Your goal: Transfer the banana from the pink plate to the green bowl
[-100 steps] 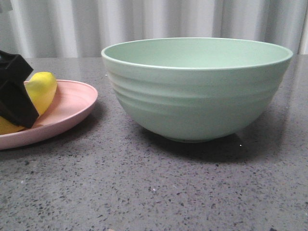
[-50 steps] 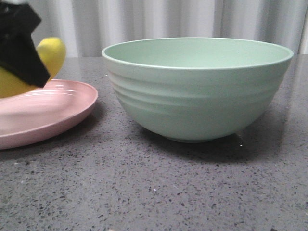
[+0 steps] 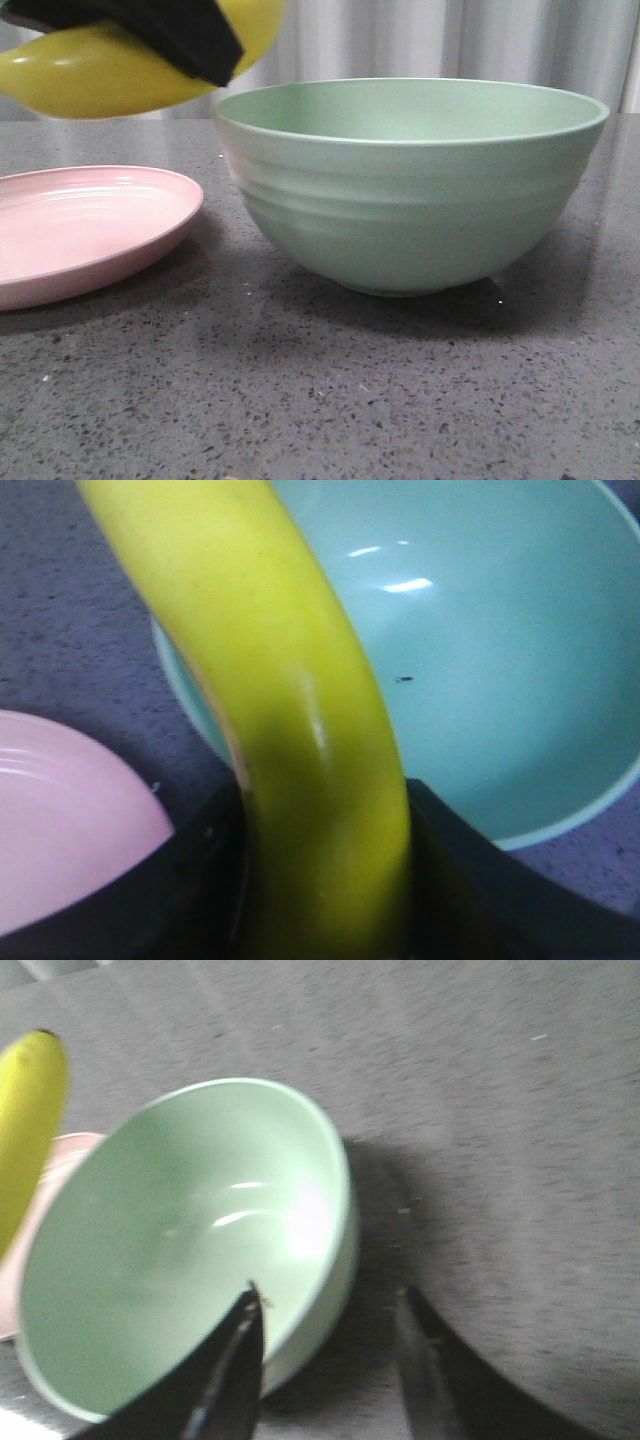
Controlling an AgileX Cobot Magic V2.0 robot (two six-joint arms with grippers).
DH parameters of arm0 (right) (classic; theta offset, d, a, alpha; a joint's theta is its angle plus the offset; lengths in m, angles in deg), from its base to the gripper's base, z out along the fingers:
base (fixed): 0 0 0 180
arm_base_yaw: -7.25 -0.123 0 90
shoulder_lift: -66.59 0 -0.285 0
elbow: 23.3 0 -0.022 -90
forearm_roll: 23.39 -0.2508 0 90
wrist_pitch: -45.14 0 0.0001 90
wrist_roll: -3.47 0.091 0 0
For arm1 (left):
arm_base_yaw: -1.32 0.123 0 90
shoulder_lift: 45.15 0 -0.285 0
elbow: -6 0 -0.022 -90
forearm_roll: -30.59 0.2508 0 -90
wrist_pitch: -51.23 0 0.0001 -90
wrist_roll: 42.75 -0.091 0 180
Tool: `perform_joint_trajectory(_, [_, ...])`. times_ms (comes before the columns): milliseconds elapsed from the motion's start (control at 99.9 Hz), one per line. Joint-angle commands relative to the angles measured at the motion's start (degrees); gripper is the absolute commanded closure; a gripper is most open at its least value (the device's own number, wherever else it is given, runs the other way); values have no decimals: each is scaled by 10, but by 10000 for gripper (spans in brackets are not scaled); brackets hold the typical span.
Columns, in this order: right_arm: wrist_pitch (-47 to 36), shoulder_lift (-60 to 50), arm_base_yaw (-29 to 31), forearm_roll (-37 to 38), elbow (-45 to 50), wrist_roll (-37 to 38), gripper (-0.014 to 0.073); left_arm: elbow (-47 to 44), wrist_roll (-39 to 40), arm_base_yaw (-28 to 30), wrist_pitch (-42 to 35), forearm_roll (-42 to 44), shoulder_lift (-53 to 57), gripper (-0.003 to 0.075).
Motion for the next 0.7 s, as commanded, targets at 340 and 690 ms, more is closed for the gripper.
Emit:
perform_joint_trajectory(340, [-115,182,-133,-204,-80,-45,218,23,2,-52,-47,-18,17,523])
perform_joint_trajectory(690, [-144,280,-194,-246,-147,-45,218,23,2,-52,-46,-21,17,523])
